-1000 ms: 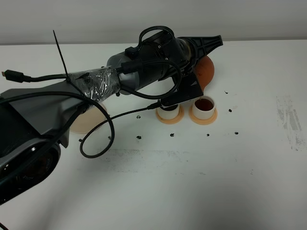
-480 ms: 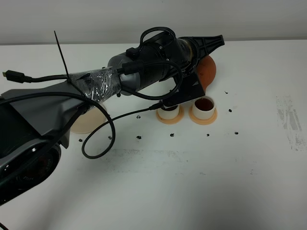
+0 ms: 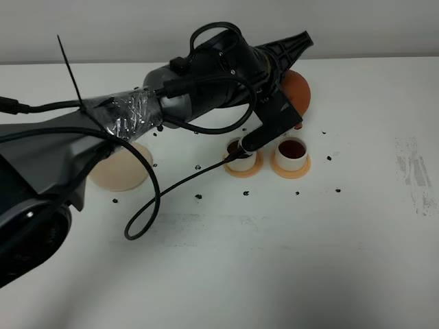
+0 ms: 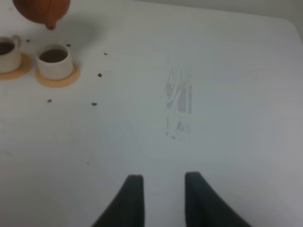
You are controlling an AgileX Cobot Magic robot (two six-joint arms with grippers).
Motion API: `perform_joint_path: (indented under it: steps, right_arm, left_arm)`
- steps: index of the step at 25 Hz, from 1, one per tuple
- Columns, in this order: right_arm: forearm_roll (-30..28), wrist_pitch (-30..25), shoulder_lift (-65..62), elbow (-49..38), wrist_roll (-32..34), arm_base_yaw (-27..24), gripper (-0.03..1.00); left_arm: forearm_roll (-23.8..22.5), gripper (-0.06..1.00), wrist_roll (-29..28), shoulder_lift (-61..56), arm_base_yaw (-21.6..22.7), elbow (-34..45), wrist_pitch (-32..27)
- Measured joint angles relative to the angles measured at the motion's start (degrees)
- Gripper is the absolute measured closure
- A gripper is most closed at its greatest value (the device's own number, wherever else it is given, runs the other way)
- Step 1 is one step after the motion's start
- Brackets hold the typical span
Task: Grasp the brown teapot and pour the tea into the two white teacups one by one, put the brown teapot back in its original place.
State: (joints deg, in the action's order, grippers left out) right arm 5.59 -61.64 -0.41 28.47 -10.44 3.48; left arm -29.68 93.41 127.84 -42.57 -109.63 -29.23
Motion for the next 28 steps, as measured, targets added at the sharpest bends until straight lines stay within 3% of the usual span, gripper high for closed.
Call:
perform_joint_path:
  steps: [4, 7, 14, 21, 28]
  right_arm:
    - [0.0, 0.0, 0.0, 0.0, 0.0, 0.0, 0.73]
    - [0.0, 0.0, 0.0, 0.0, 0.0, 0.0, 0.73]
    - [0.0, 0.0, 0.0, 0.0, 0.0, 0.0, 0.73]
    - [0.0, 0.0, 0.0, 0.0, 0.0, 0.0, 0.73]
    - [0.0, 0.0, 0.0, 0.0, 0.0, 0.0, 0.73]
  left_arm:
    - [4.6, 0.81, -2.3, -3.9, 0.4, 0.0, -7.5]
    - [7.7, 0.81, -8.4, -6.5, 0.4, 1.0, -10.6]
    - [14.0, 0.81, -26.6, -18.3, 0.4, 17.6, -4.2]
    - [28.9, 0.81, -40.0, -28.2, 0.4, 36.4, -3.3]
    - [34.5, 0.81, -54.2, -25.4, 0.4, 42.0, -1.6]
